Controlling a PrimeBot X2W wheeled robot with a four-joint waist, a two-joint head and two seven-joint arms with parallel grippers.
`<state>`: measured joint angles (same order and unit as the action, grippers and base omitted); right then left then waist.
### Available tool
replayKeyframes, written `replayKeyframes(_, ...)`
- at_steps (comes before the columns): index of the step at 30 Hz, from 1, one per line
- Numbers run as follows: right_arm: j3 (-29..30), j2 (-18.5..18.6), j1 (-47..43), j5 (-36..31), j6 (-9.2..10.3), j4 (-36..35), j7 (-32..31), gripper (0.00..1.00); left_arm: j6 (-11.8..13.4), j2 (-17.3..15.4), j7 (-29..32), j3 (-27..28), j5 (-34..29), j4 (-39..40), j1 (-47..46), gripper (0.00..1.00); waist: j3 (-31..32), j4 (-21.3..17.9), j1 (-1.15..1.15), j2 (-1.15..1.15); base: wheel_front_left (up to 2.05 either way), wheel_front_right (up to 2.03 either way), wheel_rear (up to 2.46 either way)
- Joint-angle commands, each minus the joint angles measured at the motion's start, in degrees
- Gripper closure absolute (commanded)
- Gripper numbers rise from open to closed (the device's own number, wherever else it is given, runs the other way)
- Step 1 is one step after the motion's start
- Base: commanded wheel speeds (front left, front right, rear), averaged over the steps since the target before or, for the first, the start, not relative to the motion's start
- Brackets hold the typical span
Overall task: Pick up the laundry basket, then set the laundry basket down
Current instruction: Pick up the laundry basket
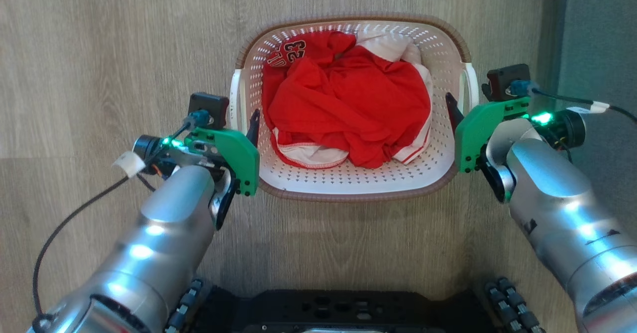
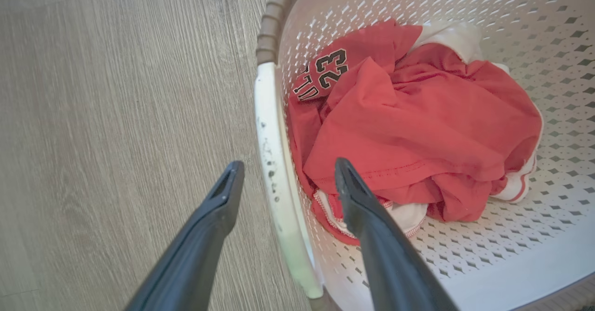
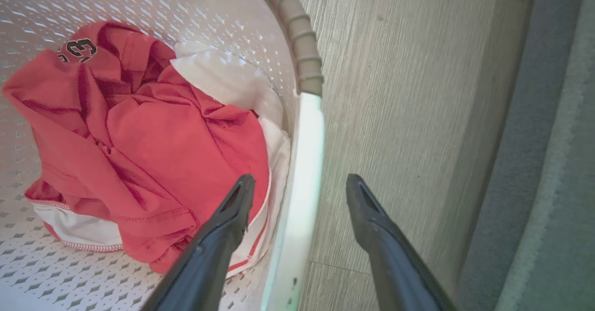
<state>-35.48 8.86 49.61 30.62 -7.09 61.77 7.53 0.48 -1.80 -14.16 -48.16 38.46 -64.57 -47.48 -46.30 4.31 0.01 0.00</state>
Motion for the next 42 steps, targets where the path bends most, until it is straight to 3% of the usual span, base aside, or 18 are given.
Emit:
replayKeyframes(1, -1.7, -0.1, -1.6, 0.9, -0.4, -0.5, -0.3, 0.0, -0.3, -1.1, 0.2, -0.2, 1.0, -0.3, -0.4, 0.0, -0.4, 0.0, -0.01, 0.0, 0.0, 0.0, 0.0)
replayKeyframes(10, -6.5, 0.0, 0.0, 4.9, -0.4, 0.0, -1.7, 0.0, -3.1, -1.1, 6.4, -4.4, 8.3, -1.3, -2.8, 0.0, -2.4, -0.5, -0.01, 0.0, 0.0, 0.0, 0.0)
replayKeyframes(31, -12.2, 0.4, 2.9, 10.8, -0.4, 2.7, -1.4, 0.0, -2.2, -1.1, 7.7, -12.8, 16.8, -1.2, -7.0, 0.0, -5.5, 0.0, -0.01, 0.0, 0.0, 0.0, 0.0)
replayKeyframes(32, -12.4, 0.3, 3.1, 10.9, -0.4, 2.9, -1.4, 0.0, -2.2, -1.1, 7.8, -13.2, 17.2, -1.3, -7.2, 0.33, -5.6, 0.0, -0.01, 0.0, 0.0, 0.0, 0.0)
replayKeyframes(33, -12.5, 0.2, 3.2, 11.2, -0.4, 3.1, -1.5, 0.0, -2.1, -1.1, 7.7, -13.4, 17.6, -1.4, -7.3, 0.79, -5.7, 0.0, -0.01, 0.0, 0.0, 0.0, 0.0)
replayKeyframes(34, -12.7, 0.2, 3.4, 11.5, -0.4, 3.3, -1.6, 0.58, -2.0, -1.1, 7.6, -13.7, 18.0, -1.4, -7.4, 1.0, -5.8, 0.1, -0.01, 0.0, 0.0, 0.0, 0.0)
replayKeyframes(35, -12.8, 0.1, 3.6, 11.7, -0.4, 3.4, -1.5, 0.93, -2.0, -1.1, 7.6, -14.0, 18.3, -1.4, -7.5, 1.0, -5.9, 0.1, -0.01, 0.0, 0.0, 0.0, 0.0)
replayKeyframes(36, -12.9, 0.1, 3.8, 11.9, -0.4, 3.5, -1.4, 1.0, -2.1, -1.1, 7.7, -14.4, 18.7, -1.5, -7.5, 1.0, -5.9, 0.2, -0.01, 0.0, 0.0, 0.0, 0.0)
replayKeyframes(42, -14.5, 0.5, 4.4, 12.7, -0.4, 4.0, -1.3, 1.0, -1.9, -1.1, 7.6, -16.3, 20.6, -1.5, -7.7, 1.0, -5.7, 0.4, -0.01, 0.0, 0.0, 0.0, 0.0)
